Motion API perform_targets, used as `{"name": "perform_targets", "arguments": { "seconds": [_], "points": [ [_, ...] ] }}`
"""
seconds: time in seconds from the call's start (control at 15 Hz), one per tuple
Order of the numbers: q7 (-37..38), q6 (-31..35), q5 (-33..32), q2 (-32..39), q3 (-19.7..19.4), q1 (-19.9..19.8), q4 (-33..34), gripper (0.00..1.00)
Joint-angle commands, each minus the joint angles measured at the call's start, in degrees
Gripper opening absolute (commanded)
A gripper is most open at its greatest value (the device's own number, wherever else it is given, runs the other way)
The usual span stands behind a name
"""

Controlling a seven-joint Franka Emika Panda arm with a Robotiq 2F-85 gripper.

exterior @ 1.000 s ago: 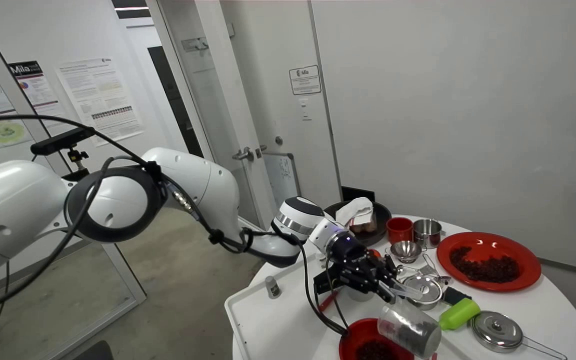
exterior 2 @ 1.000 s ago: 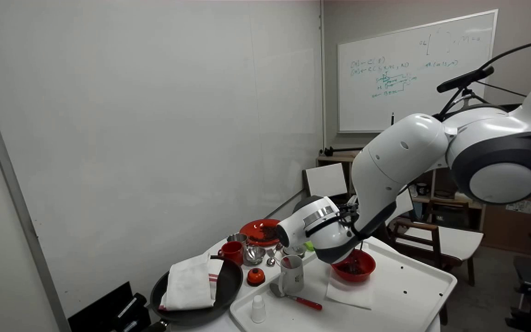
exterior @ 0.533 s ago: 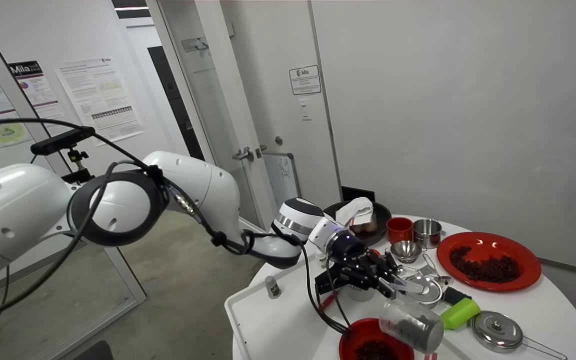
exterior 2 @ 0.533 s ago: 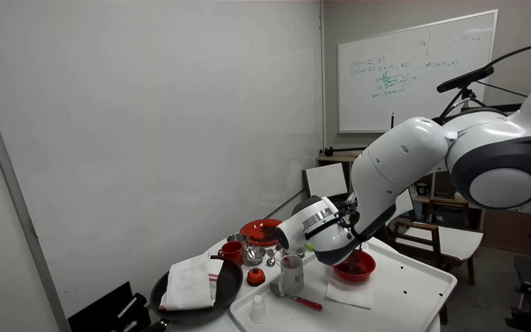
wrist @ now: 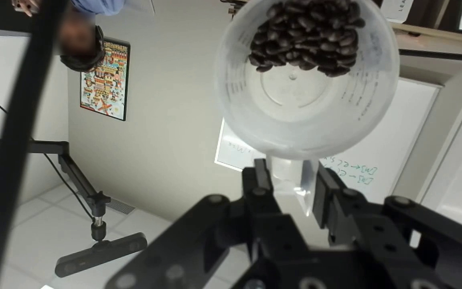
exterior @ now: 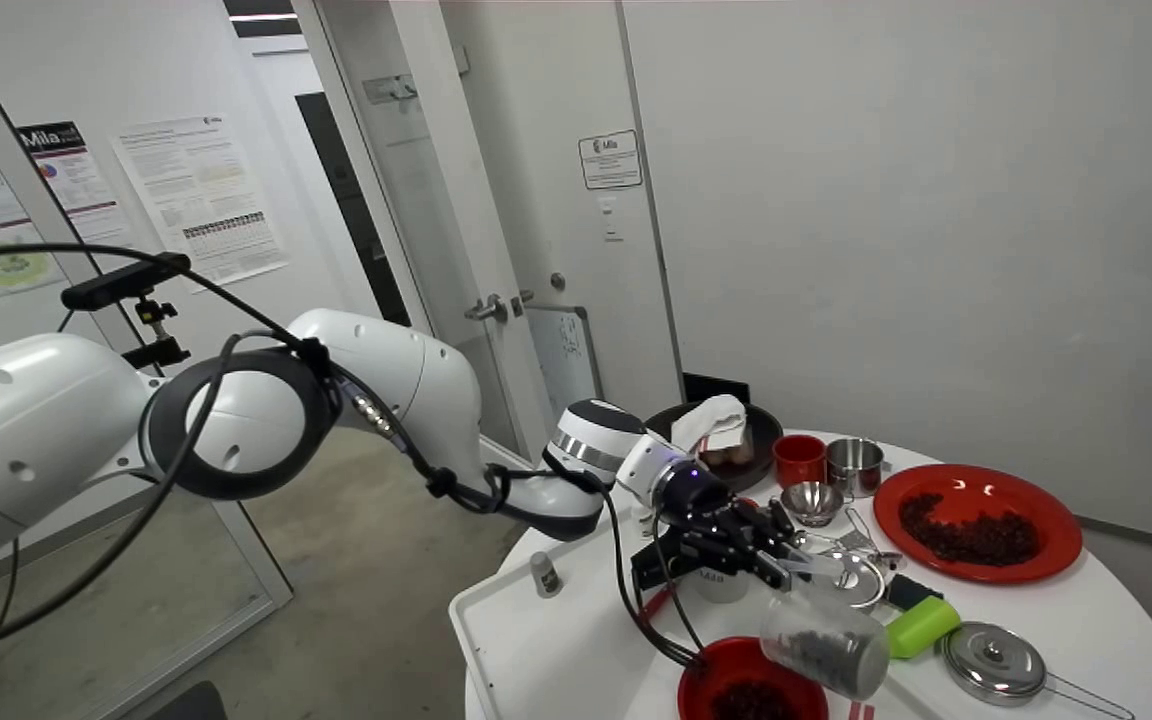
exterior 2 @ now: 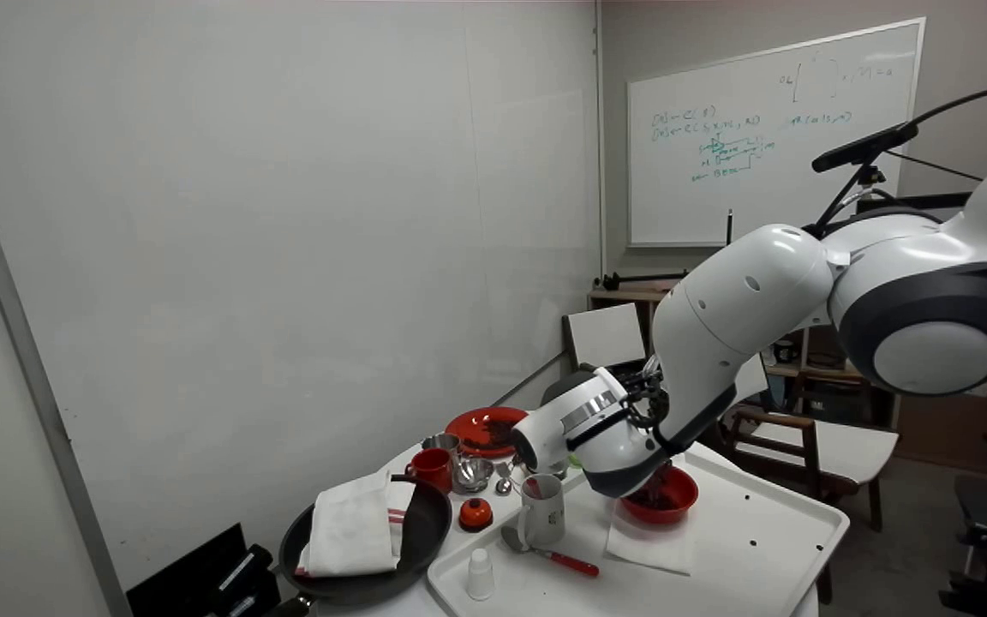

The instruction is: Pour the contents in the clear jug into the red bowl

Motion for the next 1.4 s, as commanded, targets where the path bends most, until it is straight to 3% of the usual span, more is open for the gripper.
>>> {"name": "perform_targets", "arguments": {
  "seconds": [0.0,0.87,0.93,1.33],
  "points": [
    [0.16,-2.33,-2.0,1.9,0.82,-0.83,3.24,0.09],
    [-0.14,-4.39,-3.37,3.4,0.69,-0.82,5.53,0.09],
    [-0.45,-3.51,-2.1,3.26,-0.67,-0.04,4.99,0.09],
    [-9.28,5.37,0.45,0.76,3.74,-2.76,3.04,0.09]
  ]
}}
